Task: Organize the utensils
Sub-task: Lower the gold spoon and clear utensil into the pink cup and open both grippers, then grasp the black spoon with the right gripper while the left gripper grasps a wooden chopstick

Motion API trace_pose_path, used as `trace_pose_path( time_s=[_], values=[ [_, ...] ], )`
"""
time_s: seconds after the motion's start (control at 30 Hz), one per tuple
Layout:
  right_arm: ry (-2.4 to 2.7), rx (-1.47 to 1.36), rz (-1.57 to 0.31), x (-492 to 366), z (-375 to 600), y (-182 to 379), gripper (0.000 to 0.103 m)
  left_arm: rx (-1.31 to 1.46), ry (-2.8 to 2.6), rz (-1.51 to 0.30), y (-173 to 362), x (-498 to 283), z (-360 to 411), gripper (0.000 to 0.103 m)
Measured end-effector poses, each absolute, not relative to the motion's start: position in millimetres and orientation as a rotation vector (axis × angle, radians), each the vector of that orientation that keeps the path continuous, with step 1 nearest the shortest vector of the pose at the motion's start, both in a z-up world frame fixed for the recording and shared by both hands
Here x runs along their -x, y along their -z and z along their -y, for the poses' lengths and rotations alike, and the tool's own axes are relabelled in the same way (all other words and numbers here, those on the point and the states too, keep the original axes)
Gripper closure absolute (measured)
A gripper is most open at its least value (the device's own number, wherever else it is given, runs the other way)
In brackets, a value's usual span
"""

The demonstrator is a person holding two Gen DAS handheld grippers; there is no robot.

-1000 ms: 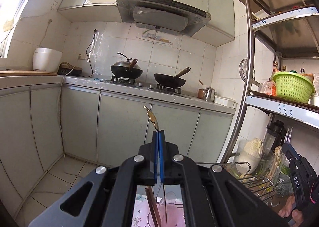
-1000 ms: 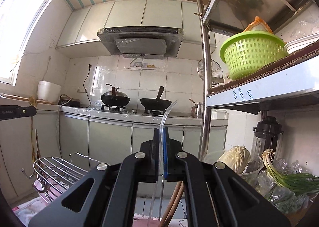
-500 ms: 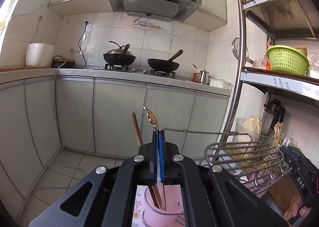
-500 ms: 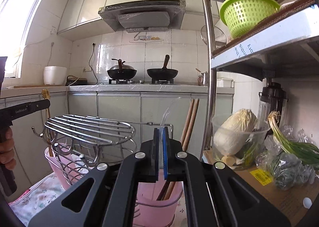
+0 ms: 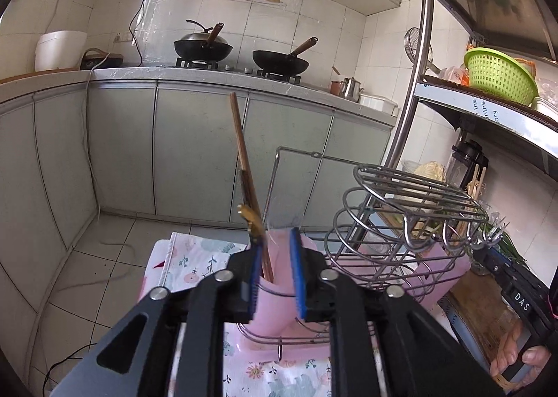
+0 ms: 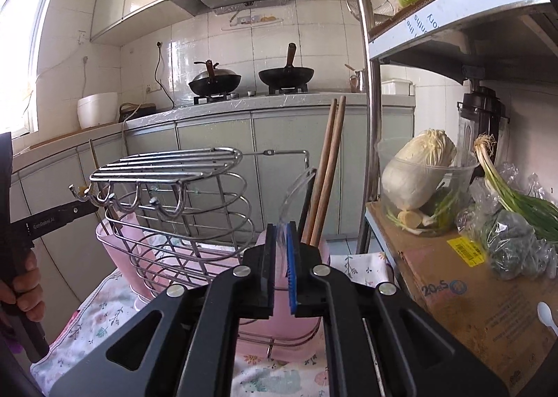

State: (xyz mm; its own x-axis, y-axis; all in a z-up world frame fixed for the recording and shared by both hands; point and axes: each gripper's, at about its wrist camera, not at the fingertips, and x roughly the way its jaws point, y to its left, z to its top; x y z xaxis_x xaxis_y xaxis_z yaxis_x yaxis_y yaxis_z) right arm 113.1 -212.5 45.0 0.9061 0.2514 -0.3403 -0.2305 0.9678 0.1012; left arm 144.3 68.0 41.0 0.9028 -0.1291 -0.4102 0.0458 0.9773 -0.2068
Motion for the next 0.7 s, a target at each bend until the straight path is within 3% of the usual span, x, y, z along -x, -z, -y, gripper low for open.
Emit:
trace_pose_path(
  time_s=[0.07,0.13,0.7],
  values=[
    [-0.257,-0.079,-0.368,-107,215,-44,0.075,0.193,0.089,-0.432,-41,-136,-69,0.071],
    [-0.258,-0.096,-0.372,-99,216,-43,0.068,0.19,0.091,-0.436,-41,-130,-70,0.068],
    [-0.328,-0.144,-0.639,-64,202,4,0.067,0.237,0.118,-0.675,10,-93,-60,0.066]
  ],
)
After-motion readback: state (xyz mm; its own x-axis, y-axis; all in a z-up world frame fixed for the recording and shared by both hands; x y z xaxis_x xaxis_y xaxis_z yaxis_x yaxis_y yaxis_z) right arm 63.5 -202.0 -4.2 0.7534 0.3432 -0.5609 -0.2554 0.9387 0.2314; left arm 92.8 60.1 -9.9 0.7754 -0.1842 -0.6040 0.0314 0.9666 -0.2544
